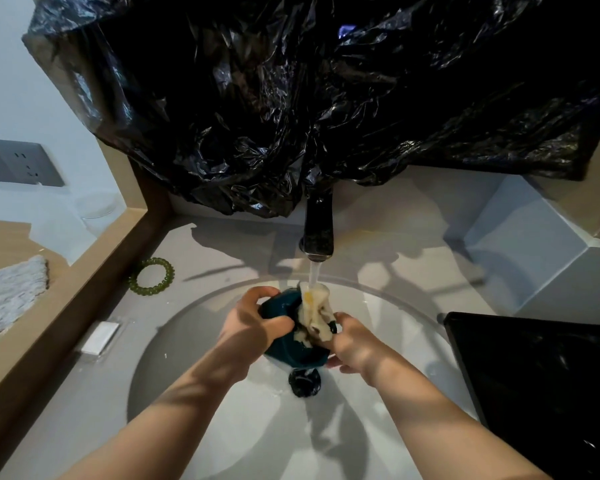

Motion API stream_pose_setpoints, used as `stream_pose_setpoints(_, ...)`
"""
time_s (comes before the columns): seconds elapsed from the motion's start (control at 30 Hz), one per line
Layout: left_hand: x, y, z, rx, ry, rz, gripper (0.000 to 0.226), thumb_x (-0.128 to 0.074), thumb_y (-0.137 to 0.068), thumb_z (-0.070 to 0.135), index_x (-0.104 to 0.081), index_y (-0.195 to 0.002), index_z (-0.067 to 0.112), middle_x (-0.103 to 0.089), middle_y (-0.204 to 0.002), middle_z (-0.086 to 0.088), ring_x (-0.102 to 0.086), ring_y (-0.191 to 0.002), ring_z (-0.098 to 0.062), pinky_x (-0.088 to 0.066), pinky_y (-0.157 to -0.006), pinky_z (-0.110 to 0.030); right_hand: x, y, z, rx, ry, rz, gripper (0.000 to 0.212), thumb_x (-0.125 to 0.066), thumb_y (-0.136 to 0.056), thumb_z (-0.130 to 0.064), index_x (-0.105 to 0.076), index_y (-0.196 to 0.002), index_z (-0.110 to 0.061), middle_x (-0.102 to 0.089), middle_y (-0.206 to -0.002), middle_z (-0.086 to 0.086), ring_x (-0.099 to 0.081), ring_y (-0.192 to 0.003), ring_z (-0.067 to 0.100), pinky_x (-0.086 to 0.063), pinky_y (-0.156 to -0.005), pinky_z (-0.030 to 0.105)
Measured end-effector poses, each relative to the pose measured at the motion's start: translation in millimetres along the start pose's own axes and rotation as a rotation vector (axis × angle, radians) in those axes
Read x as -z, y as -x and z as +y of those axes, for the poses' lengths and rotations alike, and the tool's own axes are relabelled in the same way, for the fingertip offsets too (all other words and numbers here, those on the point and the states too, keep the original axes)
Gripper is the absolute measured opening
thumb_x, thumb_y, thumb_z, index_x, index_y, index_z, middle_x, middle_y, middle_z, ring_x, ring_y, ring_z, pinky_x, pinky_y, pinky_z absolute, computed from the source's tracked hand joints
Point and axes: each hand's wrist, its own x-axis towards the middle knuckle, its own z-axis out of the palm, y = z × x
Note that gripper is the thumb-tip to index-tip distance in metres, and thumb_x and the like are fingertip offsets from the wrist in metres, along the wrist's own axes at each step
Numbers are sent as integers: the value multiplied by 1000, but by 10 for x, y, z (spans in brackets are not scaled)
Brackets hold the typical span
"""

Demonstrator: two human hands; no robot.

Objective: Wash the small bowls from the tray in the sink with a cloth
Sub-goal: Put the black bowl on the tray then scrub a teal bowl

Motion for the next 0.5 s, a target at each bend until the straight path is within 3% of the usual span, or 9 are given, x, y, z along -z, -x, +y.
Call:
stream_pose_setpoints(0.1,1,2,64,-9,-96,-11,48,-67,-54,25,-55,-100,29,-68,-94,-14,-68,-85,-33,-58,-78,-47,21,31,-101,32,-211,93,13,-50,-91,-9,-51,-103,-10,-58,-97,9,-56,-91,23,-40,-65,24)
stream_pose_setpoints(0.17,-1,-7,71,-1,-158,-10,51,-66,-53,28,-54,-102,30,-68,-95,-12,-67,-87,-32,-58,-77,-46,73,46,-172,40,-419,116,16,-43,-88,-6,-56,-96,-2,-56,-97,13,-53,-87,19,-35,-61,23)
stream_pose_setpoints(0.23,8,-10,64,6,-181,-1,52,-65,-52,29,-55,-103,30,-68,-94,-11,-67,-86,-31,-59,-76,-45,85,65,-168,92,-493,164,17,-44,-89,-17,-56,-81,-8,-56,-83,5,-51,-77,14,-37,-65,22)
stream_pose_setpoints(0.3,12,7,67,25,-162,17,51,-65,-52,29,-57,-102,29,-69,-95,-11,-67,-86,-30,-58,-78,-44,65,-12,-46,150,-193,355,20,-54,-82,-39,-59,-80,-19,-60,-86,-4,-58,-88,18,-44,-83,29)
stream_pose_setpoints(0.37,4,29,61,42,-120,22,52,-67,-54,28,-57,-105,27,-68,-96,-11,-66,-85,-29,-58,-79,-41,71,-27,9,172,224,541,30,-59,-81,-49,-54,-99,-25,-55,-105,-5,-51,-106,20,-37,-96,35)
stream_pose_setpoints(0.4,0,45,55,44,-96,23,51,-70,-58,26,-56,-107,25,-68,-96,-11,-66,-84,-27,-58,-76,-37,94,-16,-1,184,293,524,38,-59,-83,-49,-50,-110,-23,-51,-111,-4,-48,-110,21,-35,-96,34)
stream_pose_setpoints(0.5,-4,63,17,34,-14,39,40,-71,-77,10,-52,-111,19,-67,-87,-8,-65,-73,-19,-56,-60,-22,155,-31,-87,124,144,159,51,-66,-83,-32,-43,-126,-18,-53,-112,1,-52,-107,22,-39,-85,28)
